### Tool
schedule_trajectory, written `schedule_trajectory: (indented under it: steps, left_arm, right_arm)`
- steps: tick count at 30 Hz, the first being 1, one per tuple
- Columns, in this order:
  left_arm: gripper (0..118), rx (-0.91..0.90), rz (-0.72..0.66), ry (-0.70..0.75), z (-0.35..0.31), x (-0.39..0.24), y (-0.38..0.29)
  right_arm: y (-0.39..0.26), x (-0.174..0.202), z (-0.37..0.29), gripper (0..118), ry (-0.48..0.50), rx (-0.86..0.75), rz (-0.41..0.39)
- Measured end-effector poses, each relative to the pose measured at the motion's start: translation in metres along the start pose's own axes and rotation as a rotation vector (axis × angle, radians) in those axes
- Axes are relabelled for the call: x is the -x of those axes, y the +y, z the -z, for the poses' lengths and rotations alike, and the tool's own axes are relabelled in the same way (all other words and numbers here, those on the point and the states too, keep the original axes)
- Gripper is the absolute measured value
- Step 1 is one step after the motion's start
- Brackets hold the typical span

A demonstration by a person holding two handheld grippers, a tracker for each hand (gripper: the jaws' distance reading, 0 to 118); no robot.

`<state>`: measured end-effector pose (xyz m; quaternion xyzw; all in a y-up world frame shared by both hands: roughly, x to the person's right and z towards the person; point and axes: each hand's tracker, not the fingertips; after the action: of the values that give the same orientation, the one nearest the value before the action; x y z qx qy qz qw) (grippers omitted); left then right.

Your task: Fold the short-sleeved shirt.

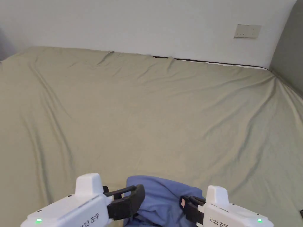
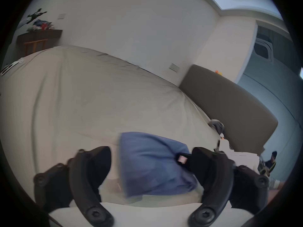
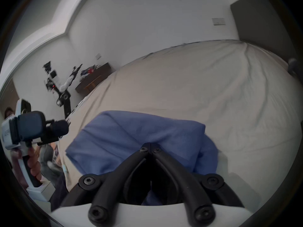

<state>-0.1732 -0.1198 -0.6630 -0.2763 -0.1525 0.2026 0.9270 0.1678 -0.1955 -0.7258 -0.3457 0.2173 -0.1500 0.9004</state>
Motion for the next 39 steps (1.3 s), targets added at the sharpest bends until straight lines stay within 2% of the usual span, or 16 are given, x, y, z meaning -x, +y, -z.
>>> schedule_trajectory:
  steps: [1, 2, 5, 7, 8, 9, 10, 11, 12, 13, 17, 22, 28, 33, 36, 39]
  left_arm:
    - [100, 0.03, -0.053, -0.012, 0.003, 0.015, 0.003]
    - [100, 0.084, -0.131, -0.03, 0.01, 0.03, 0.005]
    - [98, 0.188, -0.43, -0.268, 0.039, 0.064, -0.007]
    - [98, 0.243, -0.508, -0.357, 0.069, 0.067, -0.019]
    - [95, 0.26, -0.516, -0.331, 0.085, 0.064, -0.026]
    - [89, 0.297, -0.52, -0.236, 0.1, 0.059, -0.033]
    - [69, 0.29, -0.512, -0.247, 0.11, 0.052, -0.038]
    - [49, 0.22, -0.516, -0.323, 0.109, 0.048, -0.038]
    - [38, 0.283, -0.556, -0.218, 0.115, 0.044, -0.038]
    - [34, 0.28, -0.587, -0.18, 0.114, 0.044, -0.039]
    - [23, 0.294, -0.49, -0.186, 0.096, 0.045, -0.026]
    - [22, 0.298, -0.372, -0.13, 0.053, 0.078, 0.006]
    - [22, 0.281, -0.315, 0.05, -0.029, 0.193, 0.056]
    - [22, 0.248, -0.301, 0.177, -0.091, 0.292, 0.101]
    - [23, 0.279, -0.382, 0.215, -0.107, 0.341, 0.111]
    - [25, 0.258, -0.444, 0.212, -0.105, 0.349, 0.097]
  right_arm:
    - [0.004, -0.002, -0.001, 1, -0.002, -0.015, 0.02]
    - [0.005, -0.003, -0.001, 1, -0.011, -0.014, 0.003]
    - [0.003, -0.004, -0.001, 1, 0.008, -0.013, -0.016]
    - [0.002, -0.004, -0.002, 1, 0.018, -0.016, -0.017]
    - [0.001, -0.005, -0.002, 1, 0.024, -0.018, -0.016]
    - [0.002, -0.006, -0.003, 1, 0.028, -0.02, -0.014]
    - [0.002, -0.006, -0.003, 1, 0.033, -0.022, -0.013]
    - [0.001, -0.006, -0.004, 1, 0.038, -0.023, -0.013]
    - [0.001, -0.005, -0.006, 1, 0.042, -0.025, -0.018]
    - [0.001, -0.005, -0.008, 1, 0.046, -0.026, -0.024]
    - [0.001, 0.004, -0.021, 1, 0.073, -0.033, -0.069]
    - [0.005, 0.023, -0.03, 1, 0.1, -0.035, -0.11]
    - [0.005, 0.043, -0.042, 1, 0.105, -0.026, -0.174]
    - [0.0, 0.049, -0.051, 1, 0.106, -0.037, -0.159]
    - [-0.004, 0.052, -0.052, 1, 0.095, -0.032, -0.164]
    - [-0.008, 0.053, -0.051, 1, 0.085, -0.024, -0.161]
